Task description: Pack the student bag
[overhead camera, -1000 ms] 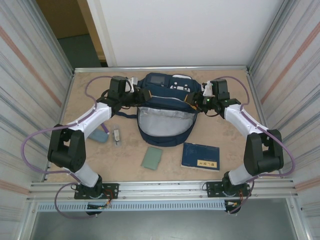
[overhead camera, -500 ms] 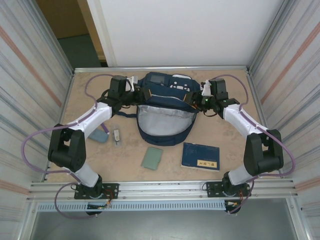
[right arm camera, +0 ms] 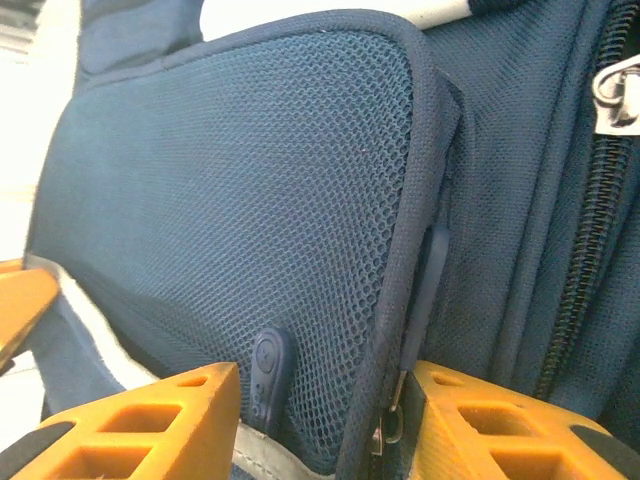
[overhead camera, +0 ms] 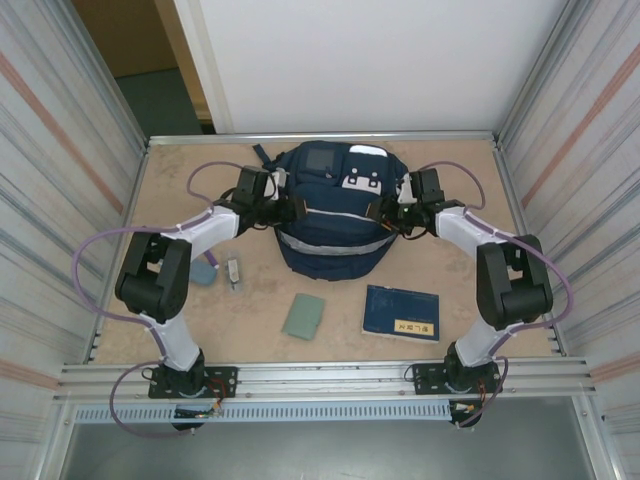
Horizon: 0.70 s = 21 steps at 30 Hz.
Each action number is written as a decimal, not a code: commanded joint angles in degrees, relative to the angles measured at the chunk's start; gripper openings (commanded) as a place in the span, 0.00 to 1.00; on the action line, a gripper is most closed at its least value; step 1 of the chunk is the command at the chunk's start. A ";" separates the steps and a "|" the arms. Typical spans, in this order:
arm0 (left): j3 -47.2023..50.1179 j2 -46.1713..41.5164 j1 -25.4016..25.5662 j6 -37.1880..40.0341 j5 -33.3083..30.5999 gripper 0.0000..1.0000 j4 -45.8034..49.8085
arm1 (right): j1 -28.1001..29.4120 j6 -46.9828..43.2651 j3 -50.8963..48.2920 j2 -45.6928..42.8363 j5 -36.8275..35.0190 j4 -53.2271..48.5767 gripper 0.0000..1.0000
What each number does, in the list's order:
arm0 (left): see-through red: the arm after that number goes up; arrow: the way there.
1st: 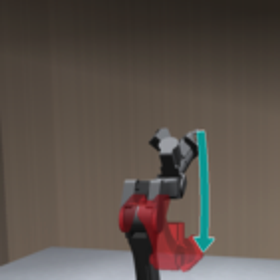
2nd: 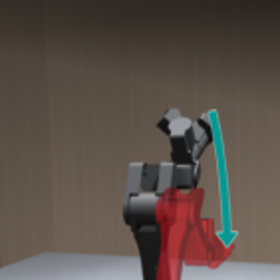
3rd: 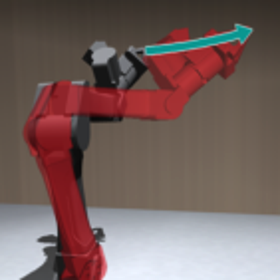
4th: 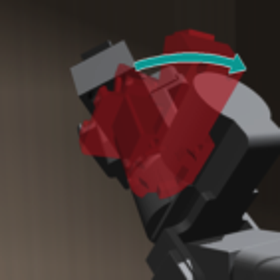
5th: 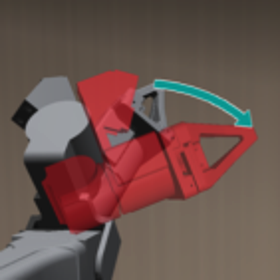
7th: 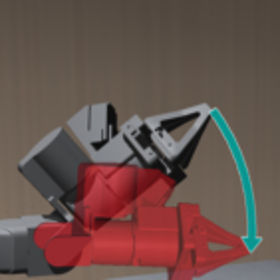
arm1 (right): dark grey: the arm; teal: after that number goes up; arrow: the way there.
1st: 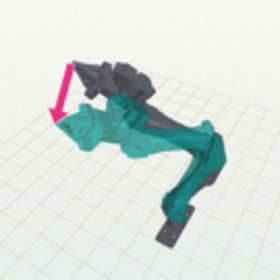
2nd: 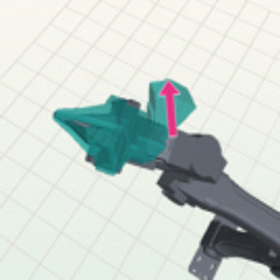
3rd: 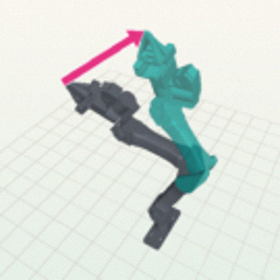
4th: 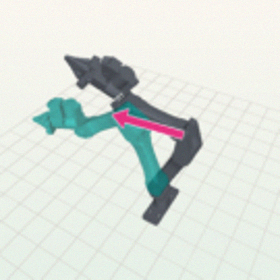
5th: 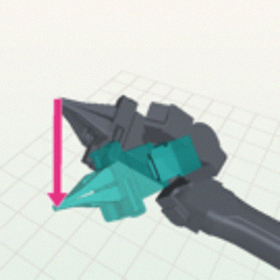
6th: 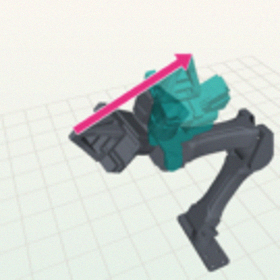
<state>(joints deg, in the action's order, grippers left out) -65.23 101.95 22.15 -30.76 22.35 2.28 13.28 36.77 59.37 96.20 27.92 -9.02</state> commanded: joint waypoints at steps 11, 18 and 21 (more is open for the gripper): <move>4.75 -10.98 0.38 3.48 -13.10 0.49 5.22 | -1.41 1.86 5.61 -1.03 -13.75 -11.02 0.60; 9.39 -23.35 13.99 21.75 -14.30 0.49 4.52 | 1.82 19.89 -8.78 -24.99 -26.68 -26.57 0.71; 8.54 -22.16 21.56 26.49 -12.03 0.49 4.43 | 3.04 27.60 -14.55 -35.07 -28.47 -34.87 0.69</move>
<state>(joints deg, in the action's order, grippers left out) -56.77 78.70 39.33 -13.78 8.86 5.91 15.51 53.58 48.84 66.28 5.34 -31.83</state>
